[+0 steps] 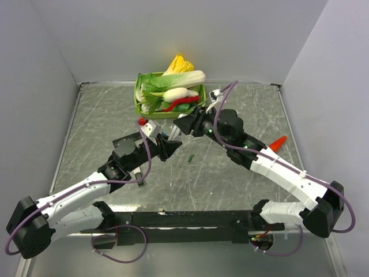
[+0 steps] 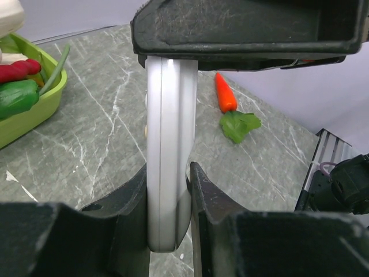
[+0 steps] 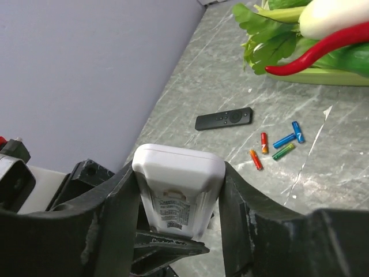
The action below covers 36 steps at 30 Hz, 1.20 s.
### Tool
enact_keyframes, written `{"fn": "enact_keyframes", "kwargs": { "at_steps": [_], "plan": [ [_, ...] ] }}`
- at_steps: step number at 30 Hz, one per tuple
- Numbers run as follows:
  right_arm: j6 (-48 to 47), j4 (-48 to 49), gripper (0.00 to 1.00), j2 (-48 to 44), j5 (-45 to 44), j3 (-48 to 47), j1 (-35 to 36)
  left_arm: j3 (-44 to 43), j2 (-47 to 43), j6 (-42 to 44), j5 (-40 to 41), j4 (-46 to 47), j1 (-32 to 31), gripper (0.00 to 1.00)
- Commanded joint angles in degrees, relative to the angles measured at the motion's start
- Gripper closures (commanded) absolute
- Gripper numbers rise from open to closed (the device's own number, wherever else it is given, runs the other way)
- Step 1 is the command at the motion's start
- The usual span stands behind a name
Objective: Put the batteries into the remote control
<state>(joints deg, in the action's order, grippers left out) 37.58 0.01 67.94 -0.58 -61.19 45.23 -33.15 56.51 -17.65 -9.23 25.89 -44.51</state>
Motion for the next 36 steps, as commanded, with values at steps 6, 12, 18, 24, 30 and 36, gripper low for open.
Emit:
{"fn": "enact_keyframes", "kwargs": {
  "at_steps": [6, 12, 18, 24, 30, 36],
  "plan": [
    [-8.93, 0.25, 1.00, -1.85, 5.32, -4.46, 0.38, -3.24, 0.70, 1.38, -2.81, -2.06, -0.49, 0.44],
    [-11.65, -1.77, 1.00, -1.85, 7.08, -5.69, 0.47, -5.87, 2.20, 3.32, -3.07, -6.90, -0.49, 0.31],
    [-14.82, -5.81, 1.00, -0.27, 7.35, -8.50, 1.26, -6.58, 2.46, 3.41, -1.05, -7.87, -0.49, 0.32],
    [-16.14, -8.01, 1.00, 0.43, 5.33, -9.73, 2.05, -6.40, 1.85, 2.80, -0.78, -7.26, -0.58, 0.38],
    [-16.84, -9.85, 1.00, 1.84, 1.99, -11.32, 3.98, -5.70, 1.41, 0.60, -1.05, -5.32, -0.58, 0.43],
    [-16.75, -10.65, 1.00, 2.72, -1.00, -12.11, 5.30, -5.79, 1.49, -0.02, -1.58, -4.79, -0.66, 0.60]
  ]
}}
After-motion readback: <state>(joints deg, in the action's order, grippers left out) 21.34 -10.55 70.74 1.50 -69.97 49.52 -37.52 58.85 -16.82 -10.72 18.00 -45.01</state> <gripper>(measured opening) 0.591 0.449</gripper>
